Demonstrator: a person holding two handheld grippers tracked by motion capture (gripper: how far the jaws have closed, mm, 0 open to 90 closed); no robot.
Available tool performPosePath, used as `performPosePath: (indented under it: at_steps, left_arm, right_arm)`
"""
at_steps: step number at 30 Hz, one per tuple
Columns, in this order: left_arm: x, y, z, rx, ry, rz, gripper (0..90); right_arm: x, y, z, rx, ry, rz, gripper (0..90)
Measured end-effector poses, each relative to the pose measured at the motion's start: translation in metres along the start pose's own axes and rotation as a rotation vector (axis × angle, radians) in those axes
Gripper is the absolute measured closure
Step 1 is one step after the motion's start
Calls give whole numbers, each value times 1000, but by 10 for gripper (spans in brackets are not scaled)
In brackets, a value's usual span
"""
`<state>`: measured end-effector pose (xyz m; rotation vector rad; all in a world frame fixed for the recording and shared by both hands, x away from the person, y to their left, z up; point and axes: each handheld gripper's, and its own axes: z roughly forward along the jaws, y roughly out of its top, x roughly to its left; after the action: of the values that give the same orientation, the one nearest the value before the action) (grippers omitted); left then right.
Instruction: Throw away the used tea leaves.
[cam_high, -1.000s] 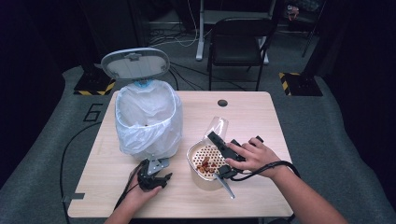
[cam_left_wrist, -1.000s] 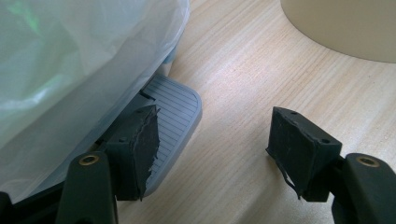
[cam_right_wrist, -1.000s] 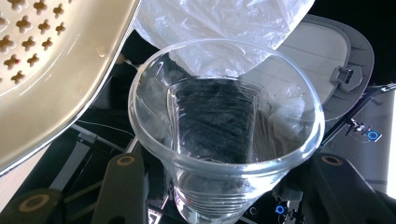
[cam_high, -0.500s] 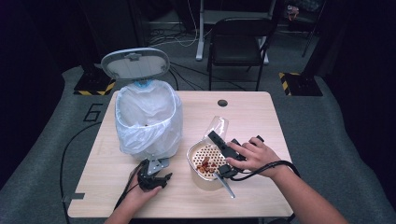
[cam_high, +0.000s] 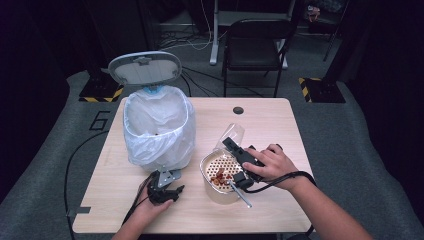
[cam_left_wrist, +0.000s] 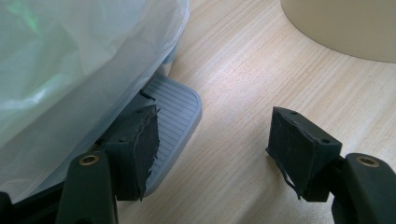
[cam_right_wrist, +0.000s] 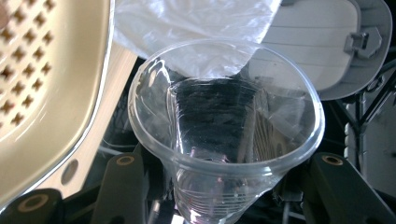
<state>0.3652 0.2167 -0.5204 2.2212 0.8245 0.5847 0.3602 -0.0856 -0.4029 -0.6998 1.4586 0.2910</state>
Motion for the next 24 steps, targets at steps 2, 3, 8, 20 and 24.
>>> performPosePath:
  at_steps: [2,3,8,20,24]
  left_arm:
    - [0,0,0,0,-4,-7,335]
    - [-2,-1,1,-4,-10,-31,335]
    - [-1,0,0,-1,-12,-26,335]
    - [-1,0,0,-1,-12,-26,335]
    - [-1,0,0,-2,-15,-24,335]
  right_arm:
    - [-5,-1,1,-6,17,96,496]
    - [-9,-2,1,-10,32,141,495]
    - [-24,-13,7,-25,123,400,495]
    - [-42,-55,20,-18,285,1027,493]
    - [-42,-61,22,-16,306,1160,493]
